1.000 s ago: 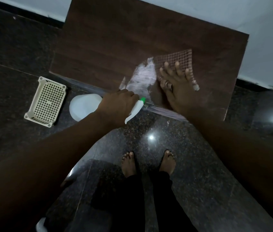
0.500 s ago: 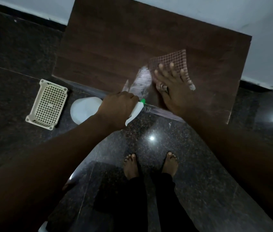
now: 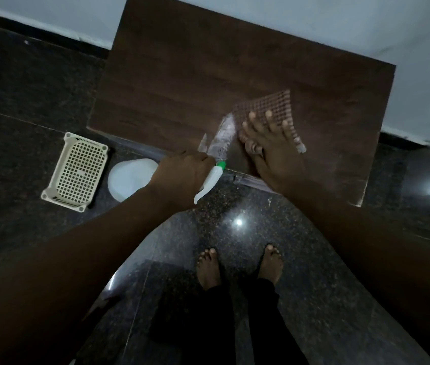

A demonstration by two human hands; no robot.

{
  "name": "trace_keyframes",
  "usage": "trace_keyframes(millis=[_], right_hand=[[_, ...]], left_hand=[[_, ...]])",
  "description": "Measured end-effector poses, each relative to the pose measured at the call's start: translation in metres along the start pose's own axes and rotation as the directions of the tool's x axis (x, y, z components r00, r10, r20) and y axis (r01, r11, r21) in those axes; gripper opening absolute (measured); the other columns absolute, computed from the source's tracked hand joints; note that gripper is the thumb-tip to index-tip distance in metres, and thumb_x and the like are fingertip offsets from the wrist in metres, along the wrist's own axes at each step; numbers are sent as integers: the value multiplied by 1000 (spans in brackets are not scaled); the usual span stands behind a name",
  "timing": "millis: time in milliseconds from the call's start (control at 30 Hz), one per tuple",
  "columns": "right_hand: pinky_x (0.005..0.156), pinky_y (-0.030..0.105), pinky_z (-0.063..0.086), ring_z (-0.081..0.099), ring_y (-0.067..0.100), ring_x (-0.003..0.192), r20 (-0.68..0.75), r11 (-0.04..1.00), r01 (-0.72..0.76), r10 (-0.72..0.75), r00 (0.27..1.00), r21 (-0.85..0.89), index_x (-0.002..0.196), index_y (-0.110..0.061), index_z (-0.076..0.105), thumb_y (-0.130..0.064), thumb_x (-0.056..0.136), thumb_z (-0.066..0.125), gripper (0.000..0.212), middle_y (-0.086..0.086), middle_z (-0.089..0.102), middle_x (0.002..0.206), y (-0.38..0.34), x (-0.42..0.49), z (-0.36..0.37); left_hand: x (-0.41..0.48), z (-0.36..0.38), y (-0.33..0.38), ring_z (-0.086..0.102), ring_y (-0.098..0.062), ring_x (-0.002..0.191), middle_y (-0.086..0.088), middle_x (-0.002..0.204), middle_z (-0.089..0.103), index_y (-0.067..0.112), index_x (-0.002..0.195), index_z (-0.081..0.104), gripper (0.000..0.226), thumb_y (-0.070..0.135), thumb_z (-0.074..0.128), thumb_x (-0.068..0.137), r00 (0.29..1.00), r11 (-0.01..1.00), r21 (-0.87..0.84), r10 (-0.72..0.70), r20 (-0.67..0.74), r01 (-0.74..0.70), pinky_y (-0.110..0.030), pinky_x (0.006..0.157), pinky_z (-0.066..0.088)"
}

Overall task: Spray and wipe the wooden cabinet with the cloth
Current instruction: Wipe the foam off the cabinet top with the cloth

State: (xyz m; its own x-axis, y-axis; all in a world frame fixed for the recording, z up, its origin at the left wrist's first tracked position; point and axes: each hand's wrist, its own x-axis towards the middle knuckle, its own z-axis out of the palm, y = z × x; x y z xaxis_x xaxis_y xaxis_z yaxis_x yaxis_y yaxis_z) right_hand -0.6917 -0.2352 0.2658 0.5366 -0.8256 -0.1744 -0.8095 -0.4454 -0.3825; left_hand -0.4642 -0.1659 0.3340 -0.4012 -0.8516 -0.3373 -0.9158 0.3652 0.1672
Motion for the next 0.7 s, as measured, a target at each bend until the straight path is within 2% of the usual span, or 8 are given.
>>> trace_keyframes(millis=[67,100,167,200,267,367,533,700], right_hand=[[124,51,3,-1,23,153,48,994,109,-108,993,-13,154,-26,24,-33,102,31,53,-4,15,164,-9,-24,8],[123,52,4,0,23,153,75,985,168,-166,983,-24,155,-25,24,-32,101,31,55,-4,14,164,-12,-37,13],[124,51,6,2,21,153,107,968,249,-244,964,-42,155,-25,25,-28,99,38,58,-5,16,164,-10,-52,19],[124,51,7,3,20,153,106,966,257,-252,962,-40,154,-25,26,-26,98,43,59,-6,17,164,-7,-50,17],[124,49,5,4,18,153,69,979,201,-198,978,-31,154,-27,27,-27,99,41,57,-6,19,163,0,-35,12],[124,49,2,4,19,153,-20,1000,28,-27,999,13,154,-27,27,-31,102,35,52,-6,19,163,4,-3,2],[124,44,-5,-1,18,153,-34,999,-40,41,999,30,154,-25,26,-27,103,43,54,-8,15,164,-4,-6,6],[125,46,-3,-2,15,153,-21,998,-39,40,999,57,154,-26,27,-29,105,41,51,-9,15,164,-3,-17,8]], left_hand=[[0,-2,0,61,-33,75,-11,90,66,8,100,60,41,23,70,63,998,1000,-6,22,-63,-23,-28,61,29],[0,-4,1,61,-34,72,-12,86,66,7,96,61,35,30,57,70,995,999,-35,29,-95,-33,-28,60,29],[0,-6,1,60,-35,69,-13,81,65,6,91,62,51,39,27,74,988,996,-79,32,-154,-45,-30,57,32],[0,-6,1,60,-35,69,-13,82,65,6,91,62,52,39,26,74,987,996,-76,36,-158,-48,-30,57,33],[-1,-4,-1,61,-33,74,-12,88,66,7,97,61,36,31,53,73,994,998,-43,38,-106,-42,-29,59,32],[-3,-3,-7,61,-31,81,-11,97,65,9,107,58,52,19,77,59,1000,999,-32,21,4,-21,-30,63,38],[-9,-7,-12,61,-31,72,-11,89,65,8,97,59,53,17,81,50,1000,999,-33,-7,5,8,-28,59,34],[-18,-8,-18,60,-36,72,-15,90,66,6,96,61,40,19,73,59,1000,1000,-23,16,12,-16,-32,60,41]])
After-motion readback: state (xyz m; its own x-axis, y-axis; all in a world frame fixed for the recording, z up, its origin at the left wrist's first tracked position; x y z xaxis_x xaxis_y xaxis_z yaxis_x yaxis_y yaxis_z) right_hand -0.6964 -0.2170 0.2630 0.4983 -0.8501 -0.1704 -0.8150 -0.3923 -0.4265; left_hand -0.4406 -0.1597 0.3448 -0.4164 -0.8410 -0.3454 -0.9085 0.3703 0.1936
